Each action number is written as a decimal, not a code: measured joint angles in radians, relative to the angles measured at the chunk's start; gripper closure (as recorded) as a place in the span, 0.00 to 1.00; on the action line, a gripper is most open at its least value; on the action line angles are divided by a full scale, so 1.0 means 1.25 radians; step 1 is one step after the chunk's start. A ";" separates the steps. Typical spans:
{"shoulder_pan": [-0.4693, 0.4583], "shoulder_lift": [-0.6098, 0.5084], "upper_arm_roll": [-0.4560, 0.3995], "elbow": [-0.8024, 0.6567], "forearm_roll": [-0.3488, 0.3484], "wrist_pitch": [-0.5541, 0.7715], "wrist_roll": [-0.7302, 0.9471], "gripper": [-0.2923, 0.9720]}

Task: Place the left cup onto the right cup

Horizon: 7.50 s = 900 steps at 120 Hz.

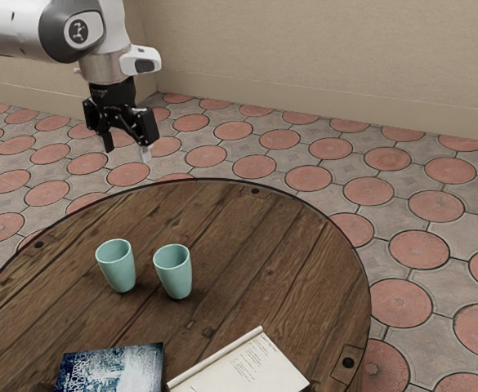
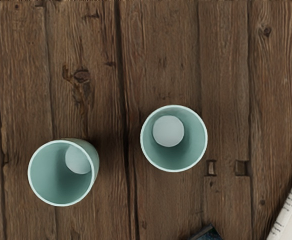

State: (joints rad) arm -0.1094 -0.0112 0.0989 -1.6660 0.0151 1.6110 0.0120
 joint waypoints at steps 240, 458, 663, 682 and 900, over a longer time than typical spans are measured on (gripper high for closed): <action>0.029 0.088 0.082 -0.355 -0.055 0.363 -0.023 0.50; 0.047 0.199 0.097 -0.293 -0.118 0.388 -0.009 0.84; 0.059 -0.073 -0.204 -0.333 0.058 0.298 -0.172 0.85; 0.050 -0.043 -0.200 -0.320 0.057 0.309 -0.182 0.85; 0.034 0.087 -0.141 -0.263 0.058 0.354 -0.214 0.85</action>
State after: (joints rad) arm -0.0668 0.0971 -0.0767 -1.9945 0.0879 2.0531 -0.2562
